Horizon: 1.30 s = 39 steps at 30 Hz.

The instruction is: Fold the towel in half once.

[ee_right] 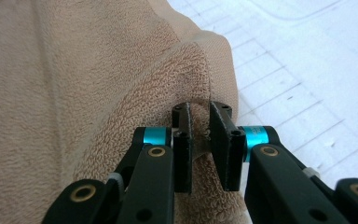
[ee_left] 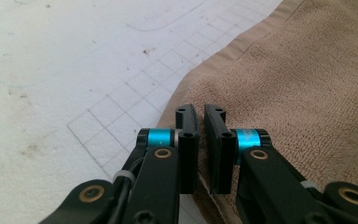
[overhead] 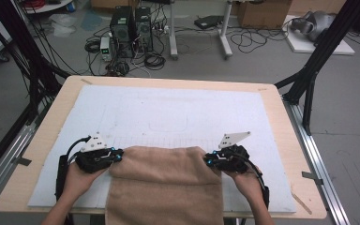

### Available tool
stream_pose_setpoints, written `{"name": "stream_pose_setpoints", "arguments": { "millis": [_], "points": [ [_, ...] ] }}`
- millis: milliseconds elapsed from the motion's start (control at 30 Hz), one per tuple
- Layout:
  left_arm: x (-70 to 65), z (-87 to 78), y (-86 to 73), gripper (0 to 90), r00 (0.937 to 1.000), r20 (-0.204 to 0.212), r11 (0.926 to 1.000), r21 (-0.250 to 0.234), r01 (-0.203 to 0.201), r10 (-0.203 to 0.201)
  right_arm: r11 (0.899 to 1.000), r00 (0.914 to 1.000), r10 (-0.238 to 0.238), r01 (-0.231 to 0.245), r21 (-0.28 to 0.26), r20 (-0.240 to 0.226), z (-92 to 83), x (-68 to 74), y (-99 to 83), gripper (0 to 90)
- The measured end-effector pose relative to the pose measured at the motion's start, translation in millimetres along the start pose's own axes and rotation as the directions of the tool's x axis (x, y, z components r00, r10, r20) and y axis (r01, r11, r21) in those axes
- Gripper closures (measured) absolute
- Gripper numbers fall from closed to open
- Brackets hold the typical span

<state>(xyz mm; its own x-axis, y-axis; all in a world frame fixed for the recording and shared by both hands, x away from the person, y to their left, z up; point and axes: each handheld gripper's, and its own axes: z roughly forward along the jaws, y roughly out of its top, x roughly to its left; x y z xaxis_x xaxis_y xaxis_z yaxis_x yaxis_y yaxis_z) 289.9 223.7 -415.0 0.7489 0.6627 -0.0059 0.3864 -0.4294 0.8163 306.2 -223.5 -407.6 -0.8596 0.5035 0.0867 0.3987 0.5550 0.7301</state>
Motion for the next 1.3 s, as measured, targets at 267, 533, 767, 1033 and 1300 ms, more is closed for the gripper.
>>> {"name": "stream_pose_setpoints", "arguments": {
  "millis": [267,533,767,1033,1300],
  "points": [
    [-0.6,-3.4,0.9,83.8,1.0,0.002,0.9999,-0.014,0.008,-0.008,0.999,0.9996,0.018,-0.018,-0.033,0.02,-15.4,-4.3,-2.2,80.9],
    [-11.4,-20.7,3.3,83.5,0.9999,0.002,0.9982,-0.058,-0.014,0.015,0.998,0.9998,-0.02,0.021,-0.058,0.007,-32.5,9.1,-3.8,81.9],
    [-31.8,-49.0,5.5,83.5,0.9984,0.002,0.9921,-0.112,-0.056,0.057,0.992,0.9959,-0.09,0.091,-0.09,0.01,-62.6,38.0,-0.9,82.4],
    [-71.9,-87.6,-28.6,81.6,0.9922,0.044,0.9847,-0.135,-0.11,0.117,0.98,0.9876,-0.155,0.15,-0.128,-0.027,-87.2,83.4,-18.0,81.6],
    [-71.0,-94.4,-35.0,70.7,0.9937,0.038,0.9854,-0.138,-0.099,0.105,0.983,0.9897,-0.142,0.139,-0.123,-0.018,-83.7,86.5,-18.7,71.7]
  ]
}}
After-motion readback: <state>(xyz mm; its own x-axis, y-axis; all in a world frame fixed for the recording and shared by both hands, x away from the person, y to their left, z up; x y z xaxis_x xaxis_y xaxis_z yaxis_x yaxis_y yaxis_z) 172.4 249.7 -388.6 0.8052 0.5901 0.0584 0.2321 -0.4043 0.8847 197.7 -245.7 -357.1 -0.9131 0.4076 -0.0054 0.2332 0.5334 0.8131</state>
